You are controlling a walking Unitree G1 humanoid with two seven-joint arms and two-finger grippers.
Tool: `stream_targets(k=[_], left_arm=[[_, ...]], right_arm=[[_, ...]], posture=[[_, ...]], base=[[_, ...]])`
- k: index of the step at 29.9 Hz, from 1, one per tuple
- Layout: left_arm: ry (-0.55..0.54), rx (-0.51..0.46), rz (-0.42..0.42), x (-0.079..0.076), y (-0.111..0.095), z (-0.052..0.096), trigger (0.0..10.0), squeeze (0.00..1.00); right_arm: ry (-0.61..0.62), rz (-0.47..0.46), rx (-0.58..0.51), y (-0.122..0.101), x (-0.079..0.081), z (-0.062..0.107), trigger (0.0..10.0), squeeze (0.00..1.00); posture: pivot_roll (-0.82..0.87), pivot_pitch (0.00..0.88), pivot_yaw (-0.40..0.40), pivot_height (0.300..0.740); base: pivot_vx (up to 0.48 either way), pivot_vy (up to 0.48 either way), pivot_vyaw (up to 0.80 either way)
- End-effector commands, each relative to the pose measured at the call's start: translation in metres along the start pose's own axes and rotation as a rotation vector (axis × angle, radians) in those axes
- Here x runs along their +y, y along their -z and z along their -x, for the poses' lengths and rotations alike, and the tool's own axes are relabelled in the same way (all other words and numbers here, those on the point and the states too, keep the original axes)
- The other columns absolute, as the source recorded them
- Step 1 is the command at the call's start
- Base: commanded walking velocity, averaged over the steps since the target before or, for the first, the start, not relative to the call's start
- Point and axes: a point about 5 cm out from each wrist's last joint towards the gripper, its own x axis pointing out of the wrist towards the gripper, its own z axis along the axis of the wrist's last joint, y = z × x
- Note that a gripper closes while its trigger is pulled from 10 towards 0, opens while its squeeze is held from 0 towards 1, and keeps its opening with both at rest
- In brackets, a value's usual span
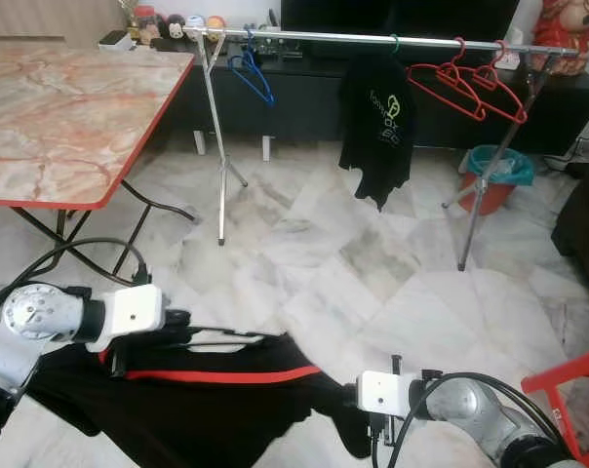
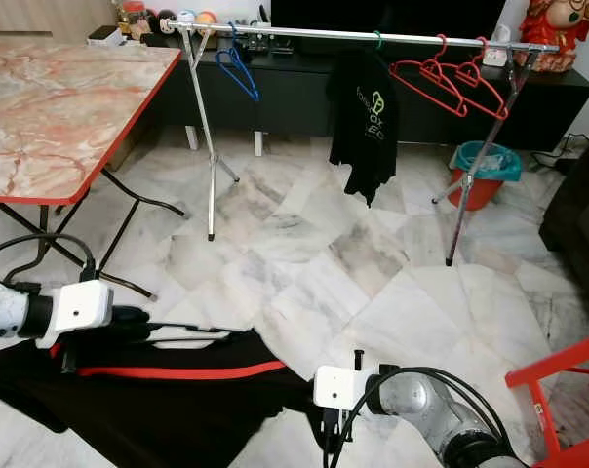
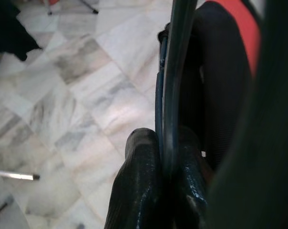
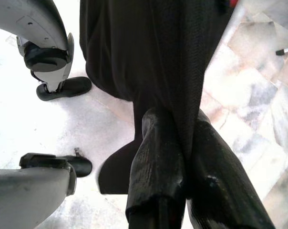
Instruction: Hang hanger
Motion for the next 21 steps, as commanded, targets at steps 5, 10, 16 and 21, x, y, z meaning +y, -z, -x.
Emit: stream_targets(k=[5, 10, 16, 21], left_arm=[[-0.270, -0.171, 0.127, 0.036, -0.012, 0.020, 10.0, 0.00], [-0.351, -0.316, 0.202, 0.048, -0.022, 0.027, 10.0, 0.00], [-0.345, -0.328, 0.203, 0.050, -0.026, 0.024, 10.0, 0.00], [-0.331, -0.539, 0.338, 0.045, -0.051, -0.007, 10.0, 0.00]], right_arm=[[0.005, -0.021, 0.044, 0.010, 0.002, 0.006, 0.0, 0.00], [0.000, -0.020, 0.049, 0.011, 0.003, 0.005, 0.0, 0.00], [-0.003, -0.019, 0.059, 0.013, 0.004, 0.005, 0.0, 0.00], [0.023, -0.033, 0.034, 0.007, 0.002, -0.001, 0.0, 0.00]], posture=[[0.06, 0.054, -0.022, 0.740], [0.06, 0.053, -0.023, 0.740], [0.06, 0.048, -0.026, 0.740], [0.06, 0.043, -0.027, 0.740]], base=[[0.000, 0.000, 0.00], [0.000, 0.000, 0.00], [0.000, 0.000, 0.00], [0.000, 0.000, 0.00]])
